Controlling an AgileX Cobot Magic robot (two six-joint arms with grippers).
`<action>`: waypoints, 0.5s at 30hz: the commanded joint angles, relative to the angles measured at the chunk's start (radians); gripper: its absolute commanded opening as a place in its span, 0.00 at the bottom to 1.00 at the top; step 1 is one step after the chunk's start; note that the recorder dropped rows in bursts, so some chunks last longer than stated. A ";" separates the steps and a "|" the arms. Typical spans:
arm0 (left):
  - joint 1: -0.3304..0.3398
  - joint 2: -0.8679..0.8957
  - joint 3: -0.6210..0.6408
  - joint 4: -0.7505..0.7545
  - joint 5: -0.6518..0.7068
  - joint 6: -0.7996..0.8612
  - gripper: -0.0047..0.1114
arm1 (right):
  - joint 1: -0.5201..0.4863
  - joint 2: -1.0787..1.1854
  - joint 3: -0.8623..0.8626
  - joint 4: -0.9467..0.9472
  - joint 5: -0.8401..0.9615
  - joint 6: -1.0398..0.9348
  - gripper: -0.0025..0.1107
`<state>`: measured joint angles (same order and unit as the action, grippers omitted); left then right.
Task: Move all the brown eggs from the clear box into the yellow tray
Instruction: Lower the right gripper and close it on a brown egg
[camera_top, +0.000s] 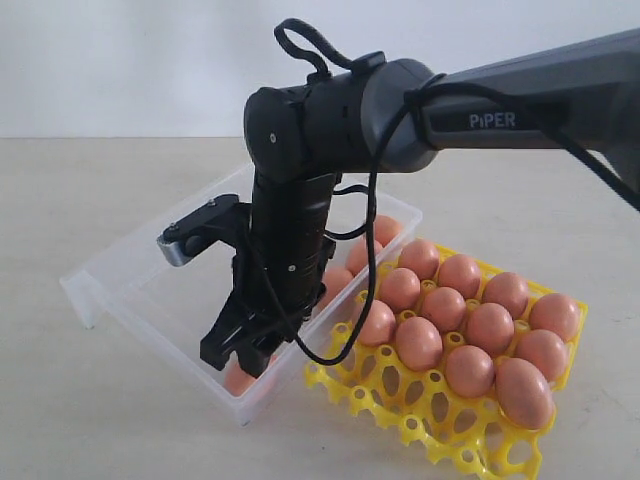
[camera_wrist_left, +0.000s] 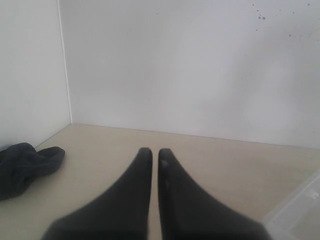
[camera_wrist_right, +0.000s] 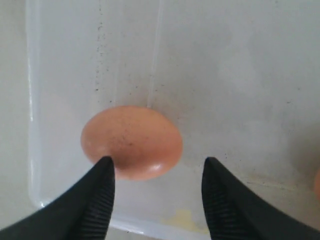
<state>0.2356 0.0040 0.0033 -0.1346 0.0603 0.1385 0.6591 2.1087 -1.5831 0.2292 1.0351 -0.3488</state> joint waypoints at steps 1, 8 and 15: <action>-0.001 -0.004 -0.003 0.000 -0.009 0.002 0.08 | 0.001 -0.001 -0.007 0.001 0.005 -0.097 0.44; -0.001 -0.004 -0.003 0.000 -0.009 0.002 0.08 | 0.001 0.058 -0.007 -0.004 -0.012 -0.111 0.44; -0.001 -0.004 -0.003 0.000 -0.007 0.002 0.08 | 0.001 0.076 -0.007 -0.021 -0.171 -0.086 0.44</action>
<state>0.2356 0.0040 0.0033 -0.1346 0.0603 0.1385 0.6597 2.1892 -1.5920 0.2252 0.9353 -0.4451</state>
